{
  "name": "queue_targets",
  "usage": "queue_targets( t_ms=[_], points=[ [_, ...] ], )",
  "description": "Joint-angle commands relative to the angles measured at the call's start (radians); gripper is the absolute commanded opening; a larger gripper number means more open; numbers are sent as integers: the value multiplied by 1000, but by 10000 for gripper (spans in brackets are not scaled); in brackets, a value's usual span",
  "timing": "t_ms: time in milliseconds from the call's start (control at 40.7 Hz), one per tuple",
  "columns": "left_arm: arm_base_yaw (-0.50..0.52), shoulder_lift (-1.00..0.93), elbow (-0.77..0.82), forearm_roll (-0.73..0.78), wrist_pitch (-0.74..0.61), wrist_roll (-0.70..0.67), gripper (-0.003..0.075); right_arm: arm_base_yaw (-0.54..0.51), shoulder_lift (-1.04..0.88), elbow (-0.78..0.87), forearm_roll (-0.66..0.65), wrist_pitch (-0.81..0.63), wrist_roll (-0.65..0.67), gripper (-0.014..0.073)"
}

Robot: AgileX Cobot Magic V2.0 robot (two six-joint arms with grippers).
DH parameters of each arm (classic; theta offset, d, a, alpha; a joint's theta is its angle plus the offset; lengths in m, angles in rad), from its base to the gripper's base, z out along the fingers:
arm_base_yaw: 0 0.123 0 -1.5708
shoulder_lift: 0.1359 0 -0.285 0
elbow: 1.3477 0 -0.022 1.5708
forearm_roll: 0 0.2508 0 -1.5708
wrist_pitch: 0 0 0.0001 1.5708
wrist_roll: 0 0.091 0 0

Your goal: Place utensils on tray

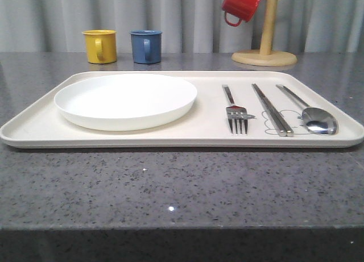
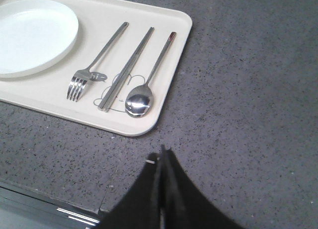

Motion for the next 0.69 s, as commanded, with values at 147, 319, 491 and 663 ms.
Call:
queue_targets(
  t_ms=[147, 319, 491, 663],
  points=[
    [-8, -24, -3, -9, -82, -1, -18, -4, -28, 11, -4, -106, -9, -122],
    [-8, -24, -3, -9, -82, -1, -18, -99, -185, 223, -44, -373, -9, -122],
    [-8, -24, -3, -9, -82, -1, -18, -120, -343, 476, -38, -622, -9, -122],
    [-8, -24, -3, -9, -82, -1, -18, -149, -439, 655, -29, -763, -8, -122]
  ],
)
